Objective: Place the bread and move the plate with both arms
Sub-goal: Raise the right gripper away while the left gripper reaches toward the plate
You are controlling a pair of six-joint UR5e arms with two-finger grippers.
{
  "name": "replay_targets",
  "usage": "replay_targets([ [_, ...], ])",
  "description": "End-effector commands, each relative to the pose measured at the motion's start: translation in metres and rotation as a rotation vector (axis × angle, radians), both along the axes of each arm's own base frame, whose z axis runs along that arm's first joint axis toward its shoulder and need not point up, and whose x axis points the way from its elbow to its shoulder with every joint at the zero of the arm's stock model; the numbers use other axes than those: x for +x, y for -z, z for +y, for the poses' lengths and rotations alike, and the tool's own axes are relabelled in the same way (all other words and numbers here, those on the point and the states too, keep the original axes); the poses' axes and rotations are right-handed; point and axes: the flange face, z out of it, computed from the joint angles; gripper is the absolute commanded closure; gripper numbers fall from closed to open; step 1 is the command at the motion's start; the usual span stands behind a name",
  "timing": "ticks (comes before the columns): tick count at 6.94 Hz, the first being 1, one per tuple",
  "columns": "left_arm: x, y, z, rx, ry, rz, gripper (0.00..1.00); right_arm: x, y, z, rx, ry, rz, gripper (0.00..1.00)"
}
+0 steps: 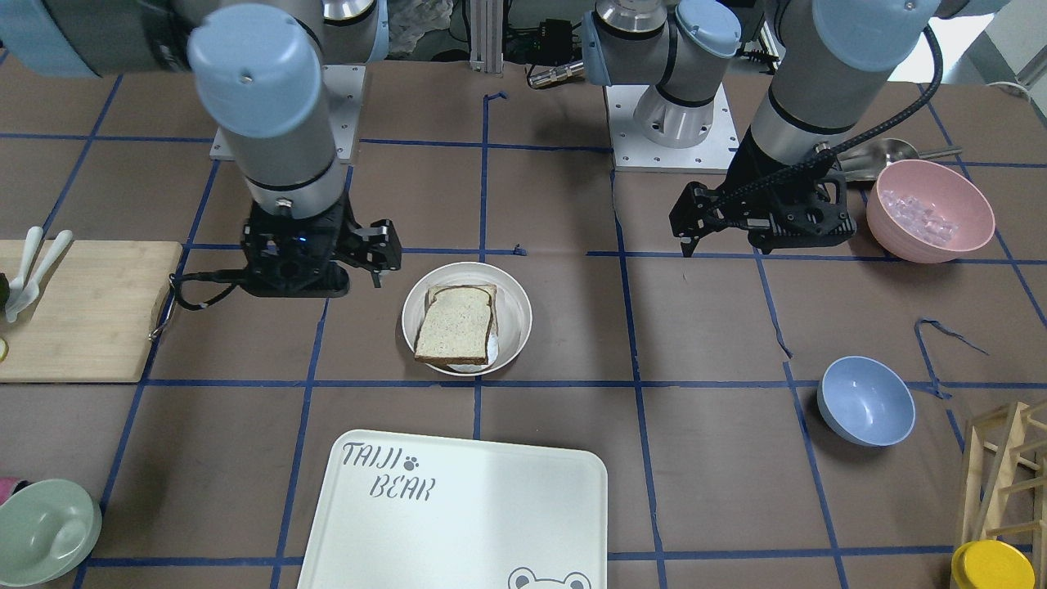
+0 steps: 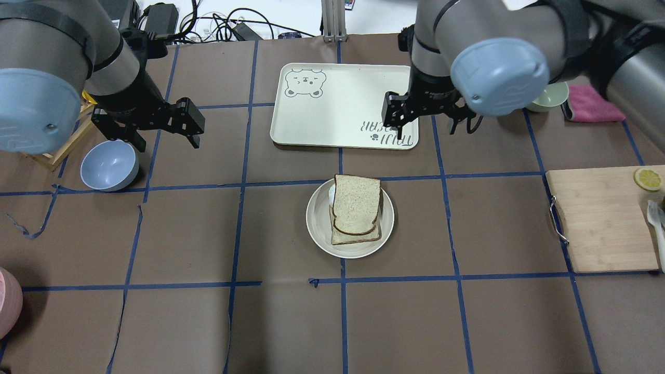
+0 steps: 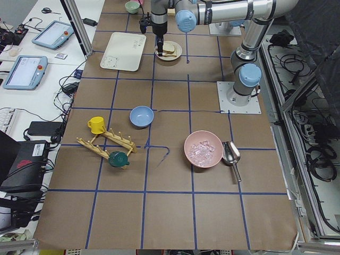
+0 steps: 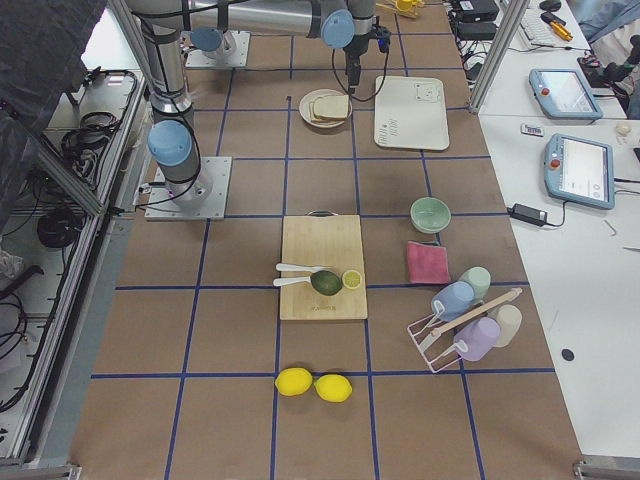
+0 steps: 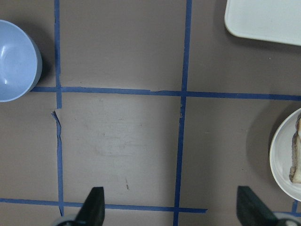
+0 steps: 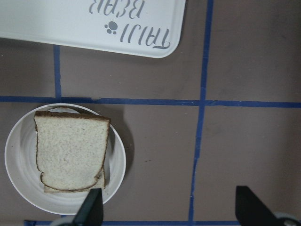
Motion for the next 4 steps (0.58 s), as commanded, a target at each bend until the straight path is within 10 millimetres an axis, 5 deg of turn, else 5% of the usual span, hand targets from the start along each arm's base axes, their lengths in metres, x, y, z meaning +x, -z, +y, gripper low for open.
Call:
replay_targets([
  [1, -0.004, 0.024, -0.013, 0.043, 0.0, 0.012, 0.0, -0.036, -0.067, 0.016, -0.072, -0.011, -0.013, 0.0],
  [2, -0.018, 0.041, -0.023, 0.025, 0.031, 0.012, 0.0, -0.049, -0.071, 0.012, -0.088, 0.016, -0.022, 0.0],
  [4, -0.076, 0.103, -0.029, -0.002, 0.111, 0.093, 0.0, -0.074, -0.075, 0.005, -0.095, 0.042, -0.034, 0.0],
])
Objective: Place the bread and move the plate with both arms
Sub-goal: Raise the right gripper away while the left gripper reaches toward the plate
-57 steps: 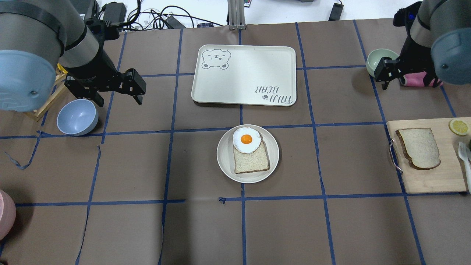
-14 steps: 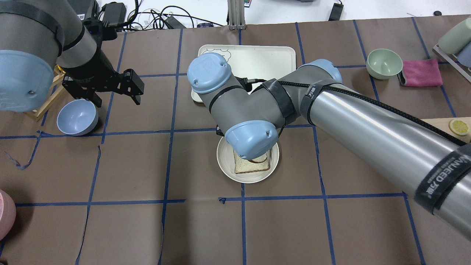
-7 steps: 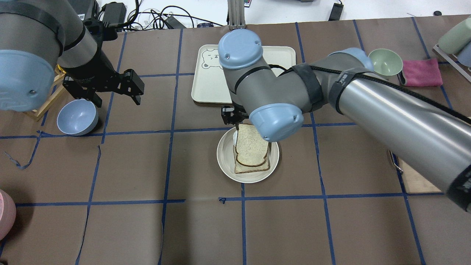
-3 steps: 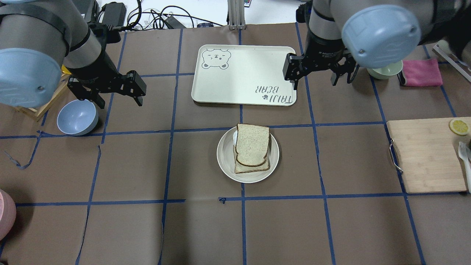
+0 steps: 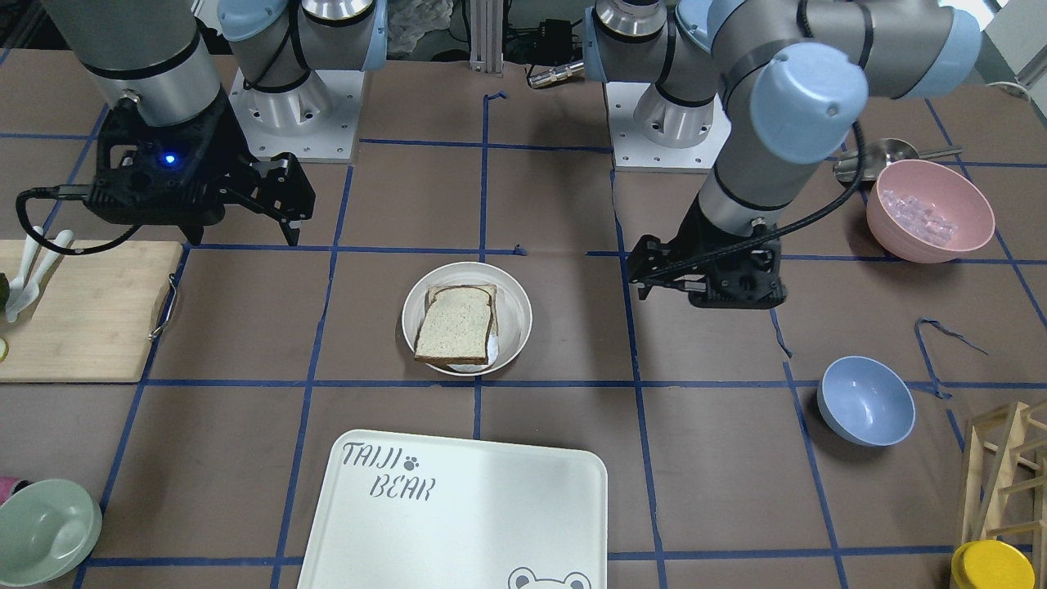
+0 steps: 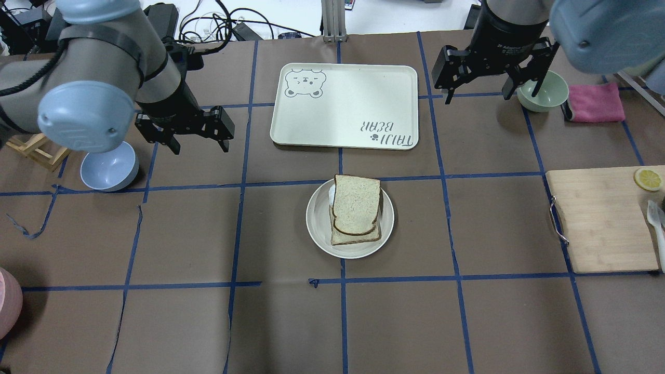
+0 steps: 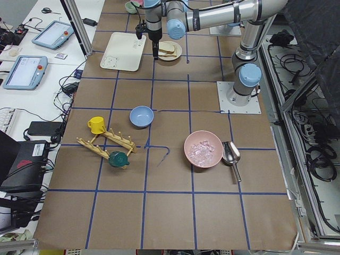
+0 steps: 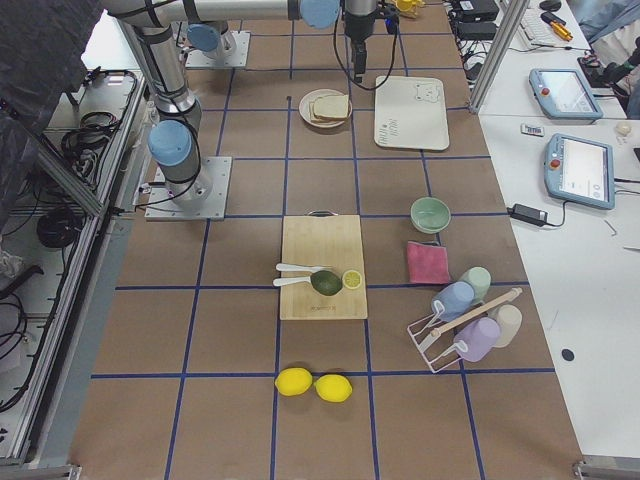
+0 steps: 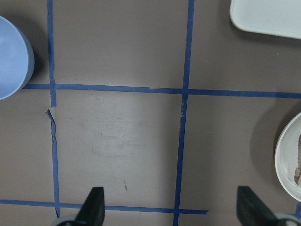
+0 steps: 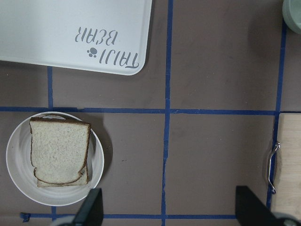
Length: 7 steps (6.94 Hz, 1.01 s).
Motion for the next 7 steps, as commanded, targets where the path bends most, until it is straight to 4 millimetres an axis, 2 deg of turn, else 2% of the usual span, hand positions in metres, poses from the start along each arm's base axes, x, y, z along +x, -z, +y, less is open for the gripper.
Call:
replay_targets([
  [1, -0.046, 0.067, 0.004, -0.009, 0.066, 0.043, 0.0, -0.015, -0.008, -0.004, -0.016, 0.01, -0.004, 0.0],
  [3, -0.087, 0.108, 0.013, 0.017, 0.096, 0.058, 0.0, -0.017, -0.007, -0.005, -0.016, 0.005, -0.004, 0.0],
  [4, -0.1, 0.125, 0.015, 0.03, 0.11, 0.072, 0.0, -0.017, -0.007, -0.004, -0.013, 0.005, -0.004, 0.0],
  [6, -0.125, 0.162, 0.031, 0.033, 0.136, 0.072, 0.02, -0.016, -0.007, -0.003, -0.013, 0.0, -0.005, 0.0],
  [7, -0.13, 0.174, 0.037, 0.024, 0.135, 0.076, 0.09, -0.017, -0.007, -0.004, -0.013, 0.002, -0.005, 0.0],
])
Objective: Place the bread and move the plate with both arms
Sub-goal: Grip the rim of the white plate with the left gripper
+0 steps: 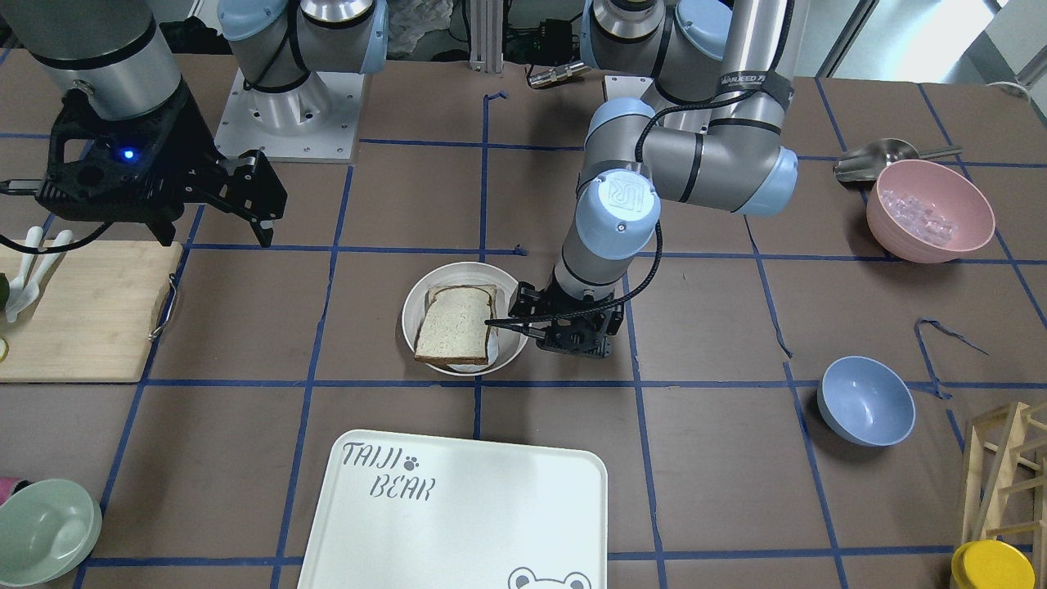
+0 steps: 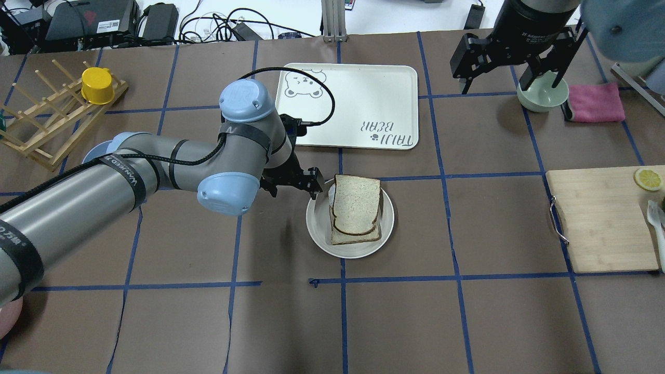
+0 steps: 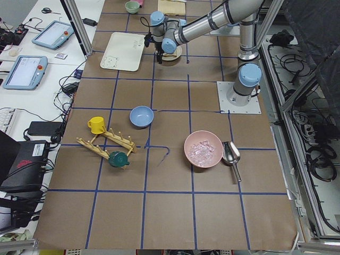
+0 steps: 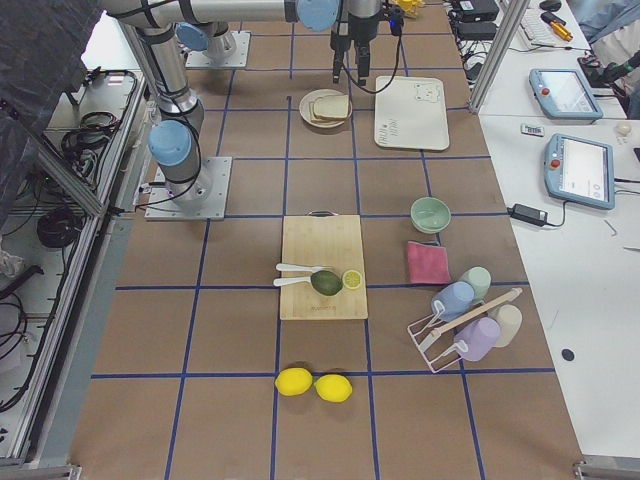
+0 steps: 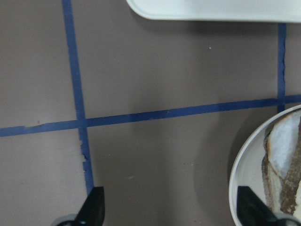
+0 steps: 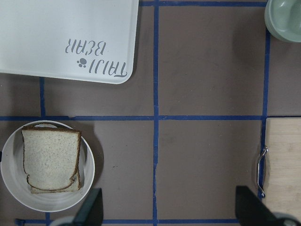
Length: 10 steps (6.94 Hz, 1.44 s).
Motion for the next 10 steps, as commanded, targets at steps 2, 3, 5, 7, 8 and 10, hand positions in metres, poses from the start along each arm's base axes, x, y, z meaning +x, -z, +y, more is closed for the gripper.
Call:
replay_targets([
  [2, -0.012, 0.027, 0.011, 0.021, 0.012, 0.018, 0.51, 0.001, 0.003, 0.001, 0.011, -0.003, 0.0, 0.0],
  [3, -0.012, 0.027, 0.009, 0.016, 0.019, 0.021, 0.91, 0.001, 0.002, 0.002, 0.01, -0.006, 0.0, 0.0],
  [5, -0.012, 0.029, 0.009, 0.028, 0.015, 0.018, 1.0, 0.0, 0.003, 0.001, 0.008, -0.009, 0.0, 0.0],
  [7, -0.01, 0.007, 0.001, -0.006, 0.002, 0.044, 1.0, 0.002, 0.002, 0.001, 0.005, -0.01, -0.018, 0.0],
  [8, -0.015, -0.011, -0.008, 0.003, 0.0, 0.078, 1.0, 0.002, 0.002, 0.001, 0.005, -0.01, -0.018, 0.0],
  [10, -0.014, -0.058, -0.037, 0.041, -0.016, 0.072, 1.0, 0.003, 0.003, 0.001, 0.008, -0.01, -0.02, 0.0],
])
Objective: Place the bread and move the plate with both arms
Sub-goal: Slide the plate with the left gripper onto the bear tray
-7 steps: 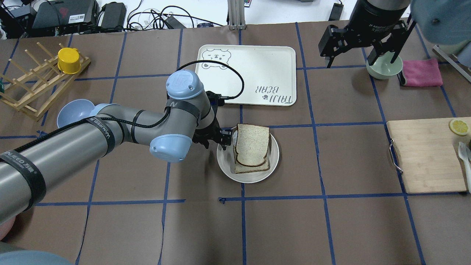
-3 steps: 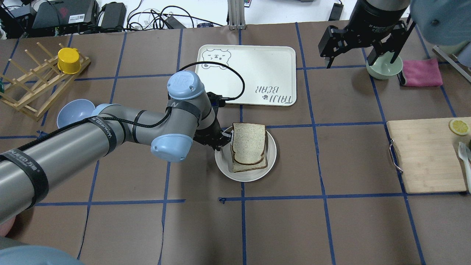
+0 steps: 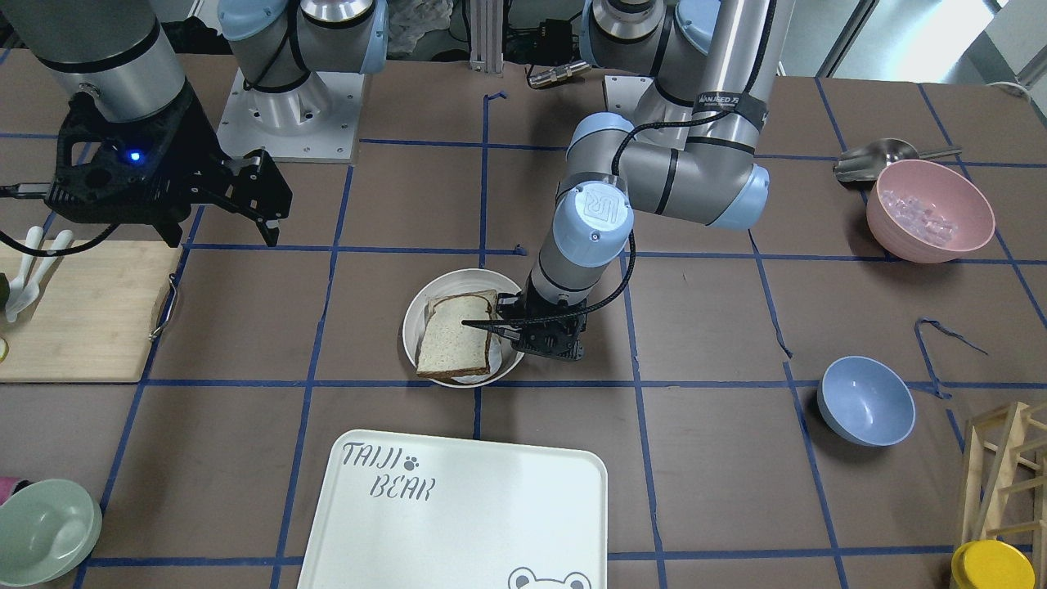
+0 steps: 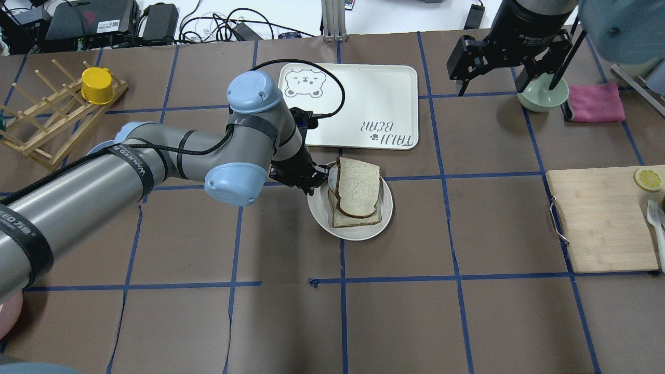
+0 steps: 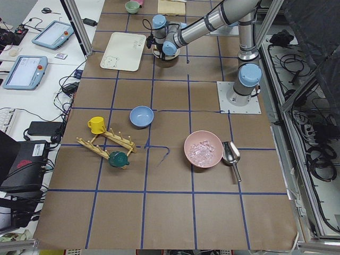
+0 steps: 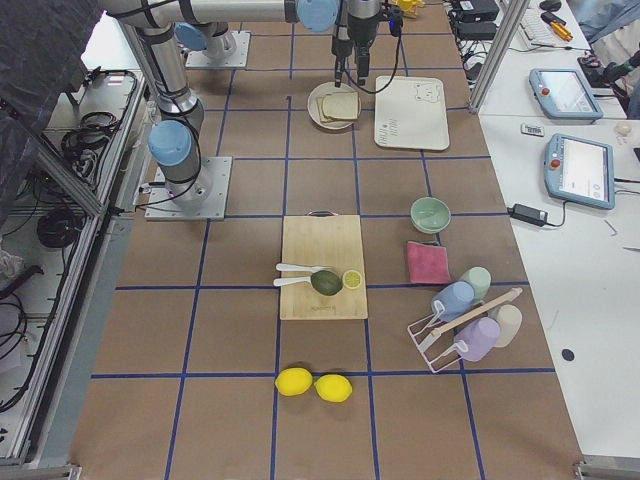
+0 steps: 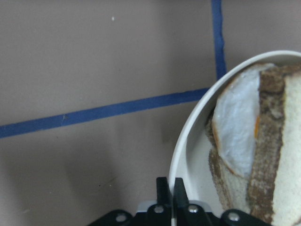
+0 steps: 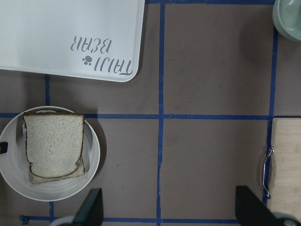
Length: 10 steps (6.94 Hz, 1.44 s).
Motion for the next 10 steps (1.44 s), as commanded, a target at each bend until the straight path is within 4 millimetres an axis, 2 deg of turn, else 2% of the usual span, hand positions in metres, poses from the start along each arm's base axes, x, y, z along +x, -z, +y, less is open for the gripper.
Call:
replay_targets([
  [1, 0.012, -0.045, -0.026, 0.025, -0.035, 0.034, 1.0, 0.0, 0.001, 0.0, 0.002, 0.0, -0.001, 0.0],
  [2, 0.035, -0.05, -0.043, 0.018, -0.067, 0.065, 1.0, 0.0, 0.001, 0.0, 0.004, 0.0, -0.001, 0.0],
  [3, 0.055, -0.05, -0.068, -0.003, -0.049, 0.087, 1.0, 0.0, 0.002, 0.0, 0.005, 0.0, 0.0, 0.0],
  [4, 0.06, -0.053, -0.095, -0.034, -0.019, 0.104, 1.0, 0.0, 0.003, 0.001, 0.016, 0.0, 0.0, 0.0],
  [6, 0.063, -0.038, -0.158, -0.068, -0.018, 0.15, 1.0, -0.001, 0.003, 0.0, 0.015, -0.001, 0.005, 0.0],
  [8, 0.054, -0.014, -0.217, -0.102, -0.017, 0.191, 1.0, -0.002, 0.003, -0.001, 0.004, 0.0, 0.004, 0.0],
  [10, 0.05, 0.022, -0.253, -0.108, -0.016, 0.193, 1.0, -0.001, 0.003, 0.0, 0.005, 0.0, 0.002, 0.0],
])
